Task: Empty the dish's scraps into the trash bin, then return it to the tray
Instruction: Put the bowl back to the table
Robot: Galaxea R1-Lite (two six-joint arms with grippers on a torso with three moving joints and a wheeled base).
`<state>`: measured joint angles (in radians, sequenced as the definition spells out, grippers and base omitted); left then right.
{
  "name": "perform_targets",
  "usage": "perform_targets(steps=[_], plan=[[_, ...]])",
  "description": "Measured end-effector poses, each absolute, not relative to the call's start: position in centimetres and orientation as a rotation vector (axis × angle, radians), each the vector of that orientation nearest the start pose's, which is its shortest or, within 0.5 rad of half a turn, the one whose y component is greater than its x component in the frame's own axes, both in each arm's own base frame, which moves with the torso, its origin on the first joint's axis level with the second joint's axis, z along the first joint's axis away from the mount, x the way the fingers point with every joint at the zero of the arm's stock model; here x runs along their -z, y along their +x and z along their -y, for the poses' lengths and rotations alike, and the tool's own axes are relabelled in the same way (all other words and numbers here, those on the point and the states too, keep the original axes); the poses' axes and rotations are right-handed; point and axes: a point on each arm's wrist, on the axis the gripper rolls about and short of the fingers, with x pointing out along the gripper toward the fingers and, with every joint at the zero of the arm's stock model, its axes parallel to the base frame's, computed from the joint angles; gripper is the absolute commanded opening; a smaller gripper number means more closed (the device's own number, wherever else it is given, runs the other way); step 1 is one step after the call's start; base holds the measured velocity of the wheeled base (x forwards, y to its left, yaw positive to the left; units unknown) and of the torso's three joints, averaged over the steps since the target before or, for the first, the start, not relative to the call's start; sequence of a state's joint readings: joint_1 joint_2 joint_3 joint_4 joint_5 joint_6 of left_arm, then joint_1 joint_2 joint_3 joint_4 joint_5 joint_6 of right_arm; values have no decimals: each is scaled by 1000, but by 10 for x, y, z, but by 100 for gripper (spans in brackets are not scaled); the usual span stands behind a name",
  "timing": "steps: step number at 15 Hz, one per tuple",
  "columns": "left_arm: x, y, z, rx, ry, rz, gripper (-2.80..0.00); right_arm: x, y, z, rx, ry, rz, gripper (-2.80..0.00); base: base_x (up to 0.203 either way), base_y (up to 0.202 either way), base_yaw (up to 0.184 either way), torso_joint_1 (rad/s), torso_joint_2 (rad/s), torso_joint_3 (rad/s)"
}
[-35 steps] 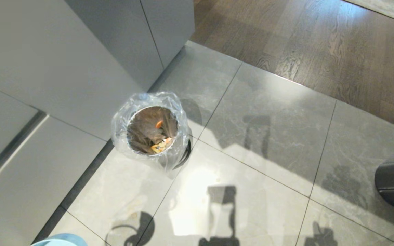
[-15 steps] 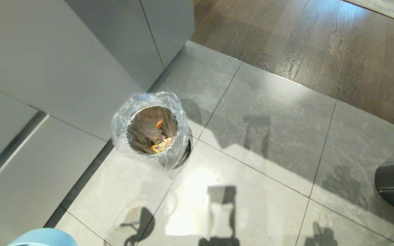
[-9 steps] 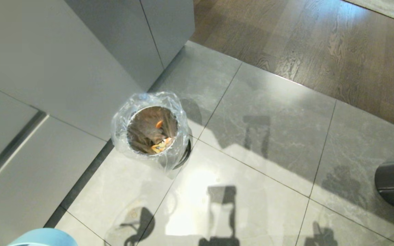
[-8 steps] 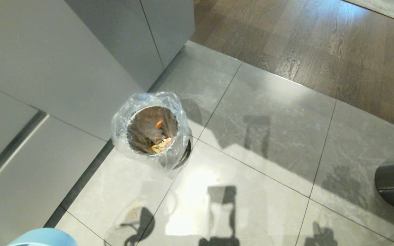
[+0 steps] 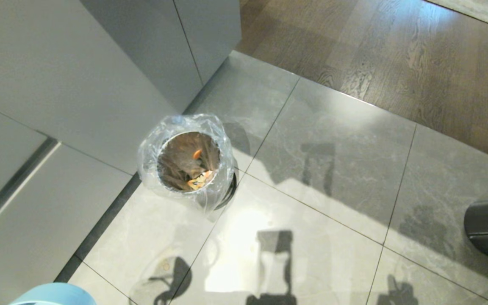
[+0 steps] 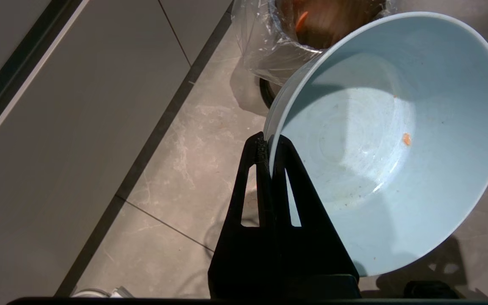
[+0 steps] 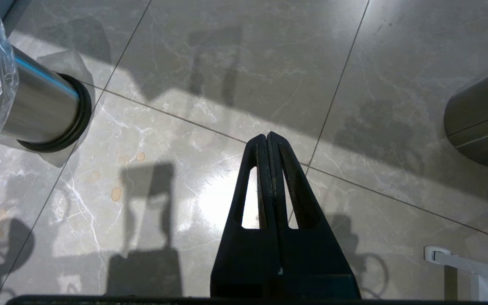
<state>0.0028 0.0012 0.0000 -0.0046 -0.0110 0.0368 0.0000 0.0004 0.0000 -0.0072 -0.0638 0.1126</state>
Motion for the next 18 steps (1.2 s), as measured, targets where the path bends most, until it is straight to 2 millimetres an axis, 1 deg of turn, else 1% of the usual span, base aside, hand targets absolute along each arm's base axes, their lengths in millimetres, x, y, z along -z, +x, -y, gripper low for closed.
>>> perform_targets(steps=[18], plan=[[-76,-23,0,8,36,4,-280,-76,-23,1,63,113,10,-280,0,0,0,0,0,0]])
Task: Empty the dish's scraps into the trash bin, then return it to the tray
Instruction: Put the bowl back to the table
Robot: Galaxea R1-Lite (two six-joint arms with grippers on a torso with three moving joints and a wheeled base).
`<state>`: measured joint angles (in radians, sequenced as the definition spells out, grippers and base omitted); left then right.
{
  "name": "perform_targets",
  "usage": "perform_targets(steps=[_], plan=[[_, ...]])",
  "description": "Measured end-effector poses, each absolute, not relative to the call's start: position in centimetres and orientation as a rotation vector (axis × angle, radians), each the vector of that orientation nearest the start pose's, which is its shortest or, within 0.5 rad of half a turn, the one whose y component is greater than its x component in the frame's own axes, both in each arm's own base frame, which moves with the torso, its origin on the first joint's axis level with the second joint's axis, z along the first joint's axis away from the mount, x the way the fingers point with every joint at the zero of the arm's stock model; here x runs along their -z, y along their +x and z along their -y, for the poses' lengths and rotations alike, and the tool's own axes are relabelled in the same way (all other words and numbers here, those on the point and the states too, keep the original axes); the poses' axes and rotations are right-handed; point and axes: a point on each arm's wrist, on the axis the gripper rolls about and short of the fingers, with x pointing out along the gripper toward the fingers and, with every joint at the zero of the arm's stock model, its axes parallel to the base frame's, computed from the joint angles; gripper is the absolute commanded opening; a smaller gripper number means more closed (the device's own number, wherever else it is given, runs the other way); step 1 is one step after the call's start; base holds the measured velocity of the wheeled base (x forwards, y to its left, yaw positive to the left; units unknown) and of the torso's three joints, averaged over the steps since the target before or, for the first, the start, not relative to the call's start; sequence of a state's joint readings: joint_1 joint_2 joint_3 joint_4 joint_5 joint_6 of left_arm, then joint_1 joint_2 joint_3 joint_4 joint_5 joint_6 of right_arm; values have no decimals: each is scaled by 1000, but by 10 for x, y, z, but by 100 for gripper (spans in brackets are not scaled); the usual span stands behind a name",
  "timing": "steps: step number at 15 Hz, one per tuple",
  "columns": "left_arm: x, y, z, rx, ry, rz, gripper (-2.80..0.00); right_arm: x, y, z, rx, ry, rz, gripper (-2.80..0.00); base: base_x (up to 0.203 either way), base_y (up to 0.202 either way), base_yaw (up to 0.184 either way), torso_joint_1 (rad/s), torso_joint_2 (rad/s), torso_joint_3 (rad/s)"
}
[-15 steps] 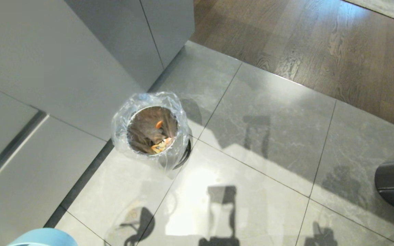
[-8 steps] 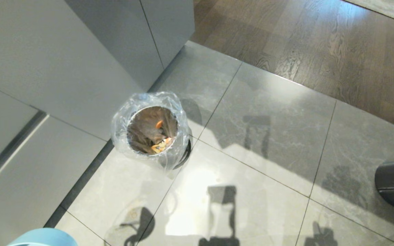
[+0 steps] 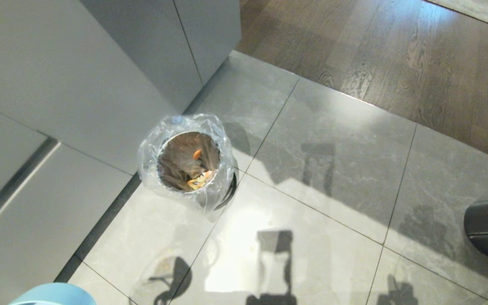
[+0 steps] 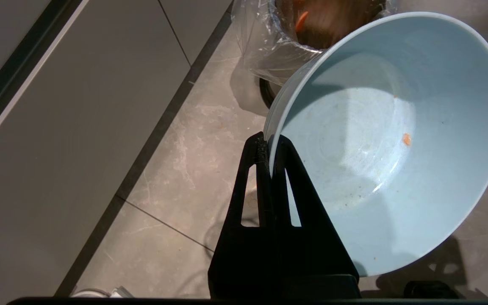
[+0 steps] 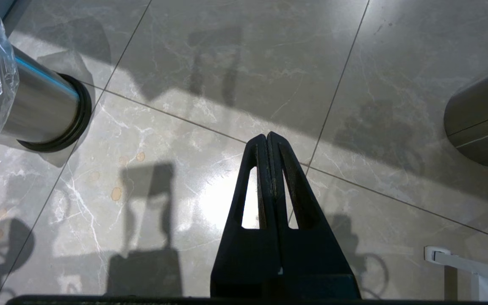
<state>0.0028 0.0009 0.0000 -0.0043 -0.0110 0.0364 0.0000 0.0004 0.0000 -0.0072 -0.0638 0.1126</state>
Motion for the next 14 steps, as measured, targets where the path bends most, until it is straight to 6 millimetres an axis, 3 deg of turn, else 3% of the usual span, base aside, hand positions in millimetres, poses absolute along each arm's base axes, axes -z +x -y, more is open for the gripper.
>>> perform_targets(steps=[14], plan=[[-76,-23,0,9,40,4,-280,-76,-23,1,64,113,10,-280,0,0,0,0,0,0]])
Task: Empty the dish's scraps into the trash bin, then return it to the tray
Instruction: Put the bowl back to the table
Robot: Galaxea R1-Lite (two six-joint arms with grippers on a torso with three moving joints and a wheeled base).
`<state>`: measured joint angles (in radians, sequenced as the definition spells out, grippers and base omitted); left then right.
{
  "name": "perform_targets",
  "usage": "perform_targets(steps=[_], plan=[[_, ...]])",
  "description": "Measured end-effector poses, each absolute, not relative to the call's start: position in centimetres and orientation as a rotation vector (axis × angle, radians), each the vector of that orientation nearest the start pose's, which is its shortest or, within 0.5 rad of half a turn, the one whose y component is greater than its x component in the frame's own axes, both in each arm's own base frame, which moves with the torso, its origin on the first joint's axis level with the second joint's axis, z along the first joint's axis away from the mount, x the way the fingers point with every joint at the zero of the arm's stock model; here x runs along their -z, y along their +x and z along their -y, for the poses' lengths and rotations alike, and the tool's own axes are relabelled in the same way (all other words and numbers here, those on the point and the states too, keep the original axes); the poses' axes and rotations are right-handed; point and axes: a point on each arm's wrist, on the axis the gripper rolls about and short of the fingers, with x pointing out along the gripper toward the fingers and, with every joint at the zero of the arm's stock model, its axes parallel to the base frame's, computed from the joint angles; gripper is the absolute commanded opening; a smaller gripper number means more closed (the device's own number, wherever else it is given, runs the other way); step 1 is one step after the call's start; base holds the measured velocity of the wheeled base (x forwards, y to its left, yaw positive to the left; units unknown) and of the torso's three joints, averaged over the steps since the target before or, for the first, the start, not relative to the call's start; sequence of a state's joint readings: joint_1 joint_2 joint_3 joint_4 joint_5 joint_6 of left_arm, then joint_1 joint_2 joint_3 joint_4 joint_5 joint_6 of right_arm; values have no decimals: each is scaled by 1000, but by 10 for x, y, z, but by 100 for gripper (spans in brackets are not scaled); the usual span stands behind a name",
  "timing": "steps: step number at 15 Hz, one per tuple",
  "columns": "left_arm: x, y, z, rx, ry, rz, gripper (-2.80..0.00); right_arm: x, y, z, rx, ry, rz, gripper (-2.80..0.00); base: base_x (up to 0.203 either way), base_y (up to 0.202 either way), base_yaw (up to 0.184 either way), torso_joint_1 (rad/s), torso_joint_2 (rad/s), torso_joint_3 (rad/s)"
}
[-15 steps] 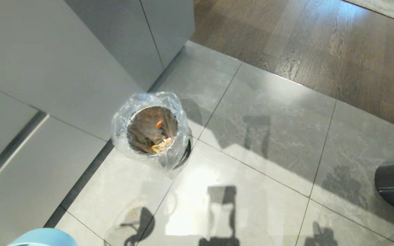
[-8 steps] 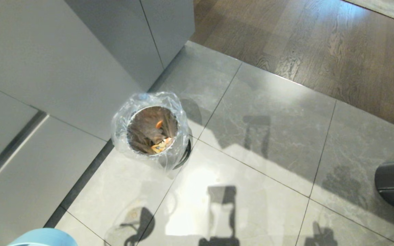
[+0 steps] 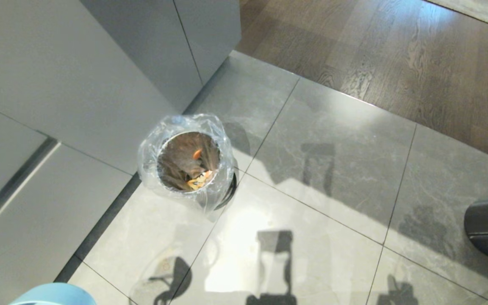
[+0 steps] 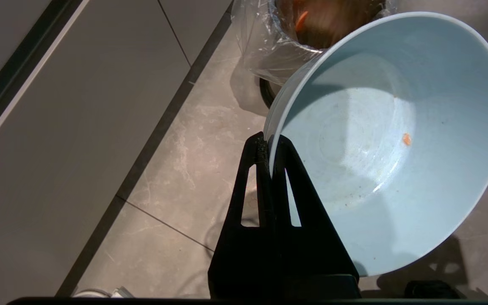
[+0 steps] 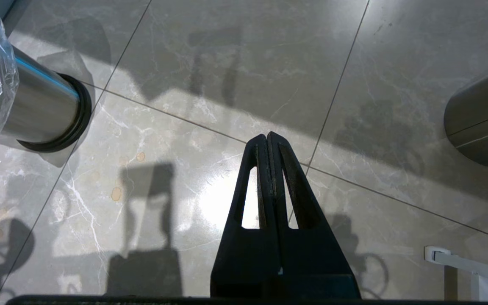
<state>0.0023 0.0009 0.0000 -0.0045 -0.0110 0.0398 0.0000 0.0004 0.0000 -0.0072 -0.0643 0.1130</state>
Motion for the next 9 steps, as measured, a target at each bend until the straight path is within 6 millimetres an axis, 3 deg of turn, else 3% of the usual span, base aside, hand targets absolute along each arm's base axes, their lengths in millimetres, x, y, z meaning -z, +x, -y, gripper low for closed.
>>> perform_targets(steps=[9], plan=[[-76,-23,0,6,27,3,-280,-76,-23,1,63,113,10,-280,0,0,0,2,2,174]])
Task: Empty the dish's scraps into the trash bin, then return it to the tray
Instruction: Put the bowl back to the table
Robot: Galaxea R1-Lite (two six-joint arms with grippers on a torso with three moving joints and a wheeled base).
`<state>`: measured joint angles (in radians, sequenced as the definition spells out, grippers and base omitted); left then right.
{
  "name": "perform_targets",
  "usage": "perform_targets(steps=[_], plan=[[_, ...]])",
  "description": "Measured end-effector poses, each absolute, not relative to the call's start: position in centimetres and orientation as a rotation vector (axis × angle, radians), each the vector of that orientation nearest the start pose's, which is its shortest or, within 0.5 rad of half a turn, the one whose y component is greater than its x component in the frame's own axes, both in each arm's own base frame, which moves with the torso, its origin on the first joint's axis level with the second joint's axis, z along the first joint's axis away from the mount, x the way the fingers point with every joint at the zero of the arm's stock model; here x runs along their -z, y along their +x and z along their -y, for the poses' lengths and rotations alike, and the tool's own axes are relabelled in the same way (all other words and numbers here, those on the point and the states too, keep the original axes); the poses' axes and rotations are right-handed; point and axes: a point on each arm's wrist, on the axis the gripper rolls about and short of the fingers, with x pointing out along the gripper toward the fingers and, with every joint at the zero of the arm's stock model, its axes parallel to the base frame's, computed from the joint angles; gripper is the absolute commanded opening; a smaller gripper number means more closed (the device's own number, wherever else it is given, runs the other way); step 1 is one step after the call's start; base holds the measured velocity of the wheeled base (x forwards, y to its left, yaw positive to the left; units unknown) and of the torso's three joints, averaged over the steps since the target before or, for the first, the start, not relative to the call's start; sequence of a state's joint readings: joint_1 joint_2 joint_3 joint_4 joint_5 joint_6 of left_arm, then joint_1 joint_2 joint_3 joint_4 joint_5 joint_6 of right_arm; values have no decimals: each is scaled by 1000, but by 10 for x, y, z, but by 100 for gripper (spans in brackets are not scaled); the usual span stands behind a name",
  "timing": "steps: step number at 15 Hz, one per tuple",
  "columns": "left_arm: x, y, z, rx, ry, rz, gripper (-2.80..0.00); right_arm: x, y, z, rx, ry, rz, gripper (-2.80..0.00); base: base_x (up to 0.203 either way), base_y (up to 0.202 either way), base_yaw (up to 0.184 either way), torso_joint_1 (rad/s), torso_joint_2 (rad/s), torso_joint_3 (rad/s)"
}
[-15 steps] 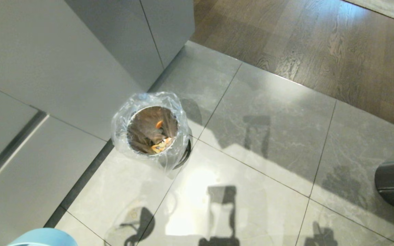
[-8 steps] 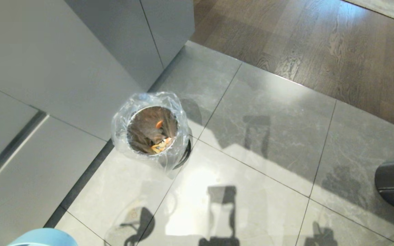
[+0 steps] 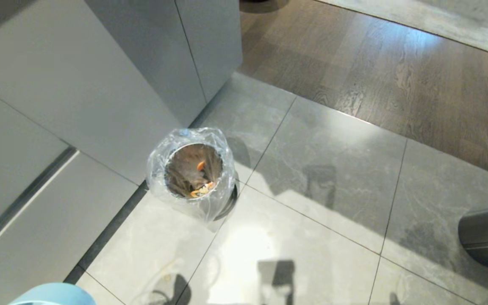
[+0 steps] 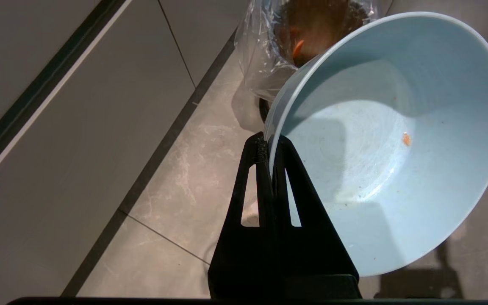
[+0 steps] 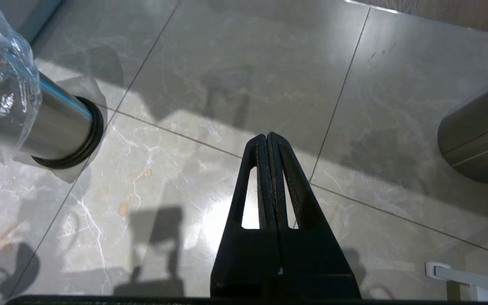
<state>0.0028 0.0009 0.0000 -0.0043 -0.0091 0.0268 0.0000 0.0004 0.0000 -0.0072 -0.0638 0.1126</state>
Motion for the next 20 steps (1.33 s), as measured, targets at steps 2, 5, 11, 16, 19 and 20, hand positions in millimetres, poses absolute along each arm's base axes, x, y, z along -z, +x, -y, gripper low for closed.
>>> perform_targets(steps=[2,5,11,16,19,20], plan=[[-76,-23,0,6,22,3,-280,-76,-23,1,64,113,10,-280,0,0,0,4,4,198],[-76,-23,0,5,10,3,-280,-76,-23,1,63,113,10,-280,0,0,0,2,4,199],[-76,-23,0,2,7,4,-280,-76,-23,1,64,113,10,-280,0,0,0,1,3,203],[-76,-23,0,-1,-2,4,-280,-76,-23,1,63,113,10,-280,0,0,0,4,3,204],[-76,-23,0,-1,-4,4,-280,-76,-23,1,63,113,10,-280,0,0,0,0,6,201],[-76,-23,0,-2,-4,4,-280,-76,-23,1,63,113,10,-280,0,0,0,7,5,210]])
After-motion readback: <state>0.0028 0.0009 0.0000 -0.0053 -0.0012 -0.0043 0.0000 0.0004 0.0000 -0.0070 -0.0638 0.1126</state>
